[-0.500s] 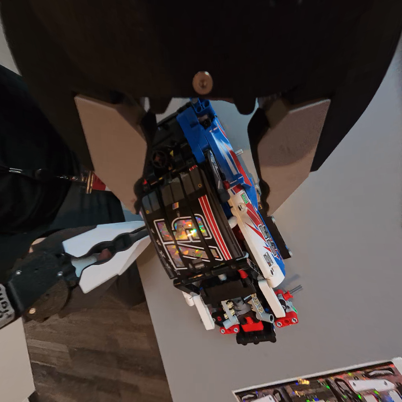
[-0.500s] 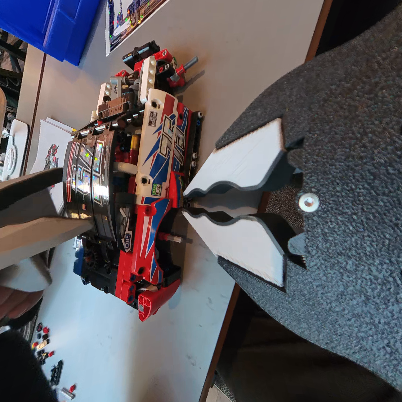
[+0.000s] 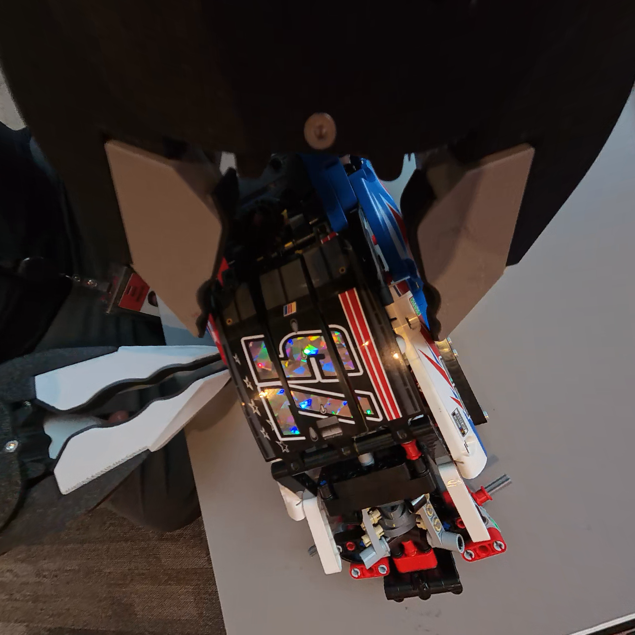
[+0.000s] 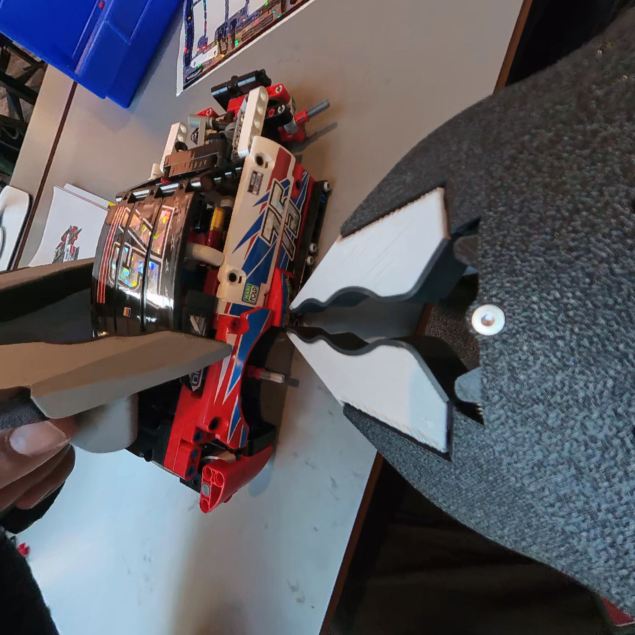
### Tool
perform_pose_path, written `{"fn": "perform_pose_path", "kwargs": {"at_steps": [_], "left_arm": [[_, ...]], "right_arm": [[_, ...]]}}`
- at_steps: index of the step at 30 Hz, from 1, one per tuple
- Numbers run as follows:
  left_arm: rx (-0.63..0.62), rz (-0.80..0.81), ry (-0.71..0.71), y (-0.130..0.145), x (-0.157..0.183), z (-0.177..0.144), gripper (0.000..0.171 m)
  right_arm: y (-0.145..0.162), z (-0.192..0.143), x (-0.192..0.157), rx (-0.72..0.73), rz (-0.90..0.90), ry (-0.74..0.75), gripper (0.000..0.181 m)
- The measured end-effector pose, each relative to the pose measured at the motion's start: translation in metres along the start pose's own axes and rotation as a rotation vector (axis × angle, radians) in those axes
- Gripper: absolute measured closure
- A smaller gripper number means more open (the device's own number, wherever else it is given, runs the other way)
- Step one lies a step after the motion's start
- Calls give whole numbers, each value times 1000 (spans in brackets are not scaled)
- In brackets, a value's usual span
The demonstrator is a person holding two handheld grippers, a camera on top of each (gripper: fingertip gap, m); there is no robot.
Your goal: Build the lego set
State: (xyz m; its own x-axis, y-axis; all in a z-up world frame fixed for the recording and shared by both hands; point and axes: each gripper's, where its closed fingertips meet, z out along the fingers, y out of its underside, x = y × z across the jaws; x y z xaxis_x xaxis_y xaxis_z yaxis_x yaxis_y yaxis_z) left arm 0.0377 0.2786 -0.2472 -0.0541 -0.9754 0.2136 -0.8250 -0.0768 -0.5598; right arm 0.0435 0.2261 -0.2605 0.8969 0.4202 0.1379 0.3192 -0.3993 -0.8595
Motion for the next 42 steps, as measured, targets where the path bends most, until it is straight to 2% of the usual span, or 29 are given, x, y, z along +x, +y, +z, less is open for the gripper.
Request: {"fn": "perform_pose_path", "kwargs": {"at_steps": [6, 8, 14, 19, 25, 29, 32, 36, 39, 42], "left_arm": [[3, -4, -4, 0, 0, 1, 49], [3, -6, -9, 0, 0, 1, 49], [-13, -6, -36, 0, -1, 2, 49], [-3, -5, -34, 0, -1, 2, 50], [-12, -5, -50, 0, -3, 3, 49], [-21, -4, -82, 0, -6, 4, 48], [-10, -6, -71, -1, -6, 4, 49], [10, -30, -44, -3, -5, 1, 51], [57, -72, 14, -10, -4, -7, 54], [183, -98, 69, -29, 0, -37, 66]], "right_arm": [[-1, 1, 0, -66, -149, 49, 176], [-3, 3, -1, -61, -144, 59, 177], [-3, 2, -3, -49, -326, 143, 179], [-3, 4, -4, -69, -173, 47, 179], [-3, 4, -3, -62, -146, 33, 179], [-4, 3, -3, -47, -162, 76, 177], [-5, -1, 0, -20, -208, 125, 181], [-3, 0, -3, -21, -187, 100, 176], [-3, -7, -1, -5, -184, 100, 173], [-5, -22, 9, 17, -189, 98, 167]]}}
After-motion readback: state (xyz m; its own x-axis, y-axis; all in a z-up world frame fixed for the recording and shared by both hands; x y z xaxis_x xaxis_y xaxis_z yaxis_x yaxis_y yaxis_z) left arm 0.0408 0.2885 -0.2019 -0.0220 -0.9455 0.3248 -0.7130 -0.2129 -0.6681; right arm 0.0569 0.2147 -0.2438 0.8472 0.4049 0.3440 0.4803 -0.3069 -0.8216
